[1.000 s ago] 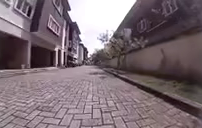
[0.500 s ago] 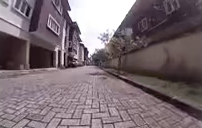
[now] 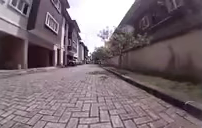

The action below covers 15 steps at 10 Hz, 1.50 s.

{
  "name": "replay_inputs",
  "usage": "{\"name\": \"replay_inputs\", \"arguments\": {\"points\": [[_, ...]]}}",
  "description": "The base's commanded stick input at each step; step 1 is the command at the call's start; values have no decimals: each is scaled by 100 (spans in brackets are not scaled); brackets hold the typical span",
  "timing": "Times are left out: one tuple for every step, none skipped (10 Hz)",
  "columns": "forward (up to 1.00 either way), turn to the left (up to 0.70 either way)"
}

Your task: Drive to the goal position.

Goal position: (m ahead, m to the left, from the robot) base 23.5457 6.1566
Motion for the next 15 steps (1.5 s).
{"name": "replay_inputs", "arguments": {"points": [[50,0],[50,0],[50,0],[50,0],[50,0],[50,0],[50,0],[50,0],[50,0],[50,0],[50,0],[50,0],[50,0],[50,0],[50,0]]}}
